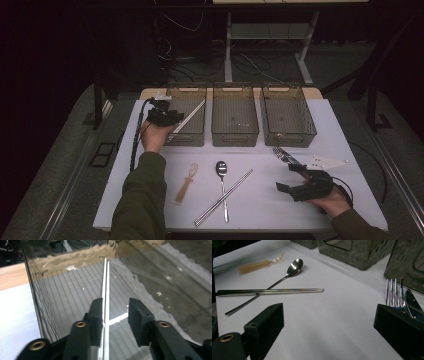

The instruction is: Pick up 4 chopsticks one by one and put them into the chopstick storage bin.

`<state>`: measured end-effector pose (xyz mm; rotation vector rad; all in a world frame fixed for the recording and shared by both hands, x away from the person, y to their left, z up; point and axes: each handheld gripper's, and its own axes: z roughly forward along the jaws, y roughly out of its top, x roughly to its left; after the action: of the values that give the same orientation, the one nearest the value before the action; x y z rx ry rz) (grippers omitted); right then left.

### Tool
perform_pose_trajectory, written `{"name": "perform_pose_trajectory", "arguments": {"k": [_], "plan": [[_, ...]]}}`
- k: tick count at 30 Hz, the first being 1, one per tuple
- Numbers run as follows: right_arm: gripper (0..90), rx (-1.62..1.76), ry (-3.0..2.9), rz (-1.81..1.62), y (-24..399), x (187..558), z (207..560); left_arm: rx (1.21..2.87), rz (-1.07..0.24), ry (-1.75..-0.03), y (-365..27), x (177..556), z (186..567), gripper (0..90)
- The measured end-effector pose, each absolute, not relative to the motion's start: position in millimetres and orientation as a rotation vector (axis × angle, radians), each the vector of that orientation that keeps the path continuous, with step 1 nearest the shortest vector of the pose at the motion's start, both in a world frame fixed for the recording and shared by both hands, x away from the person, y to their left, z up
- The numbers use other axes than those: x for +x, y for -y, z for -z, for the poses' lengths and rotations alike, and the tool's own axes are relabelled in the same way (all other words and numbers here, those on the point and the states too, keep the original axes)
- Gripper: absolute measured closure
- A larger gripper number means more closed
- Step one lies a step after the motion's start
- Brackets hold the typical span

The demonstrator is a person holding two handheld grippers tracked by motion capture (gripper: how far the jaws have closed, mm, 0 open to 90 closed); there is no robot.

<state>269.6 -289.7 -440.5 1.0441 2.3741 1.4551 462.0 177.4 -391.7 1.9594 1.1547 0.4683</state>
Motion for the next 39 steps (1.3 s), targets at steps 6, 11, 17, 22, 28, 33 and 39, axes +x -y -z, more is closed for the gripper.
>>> {"name": "perform_pose_trajectory", "arguments": {"k": [6, 11, 17, 22, 28, 33, 39], "plan": [[9.5, 1.043, -2.373, -1.453, 289.8, 269.5, 440.3, 1.975, -0.497, -1.079, -174.9, 451.4, 380.4, 51.4], [9.5, 1.043, -2.373, -1.453, 289.7, 269.4, 440.4, 1.996, -0.496, -1.035, -173.7, 441.8, 372.6, 44.2], [9.5, 1.043, -2.371, -1.452, 289.6, 269.2, 440.3, 1.996, -0.491, -1.003, -173.3, 425.9, 370.2, 38.1], [9.5, 1.045, -2.370, -1.450, 289.7, 269.2, 440.2, 2.002, -0.475, -0.971, -172.7, 409.5, 372.3, 34.9], [9.5, 1.046, -2.375, -1.444, 289.7, 269.3, 440.4, 1.989, -0.443, -0.937, -172.1, 390.7, 382.2, 31.3], [9.5, 1.054, -2.370, -1.442, 290.0, 269.1, 440.2, 1.980, -0.401, -0.898, -173.3, 379.4, 389.3, 27.4], [9.5, 1.053, -2.363, -1.447, 290.9, 268.9, 439.8, 1.950, -0.387, -0.899, -179.6, 370.5, 394.4, 22.3]]}}
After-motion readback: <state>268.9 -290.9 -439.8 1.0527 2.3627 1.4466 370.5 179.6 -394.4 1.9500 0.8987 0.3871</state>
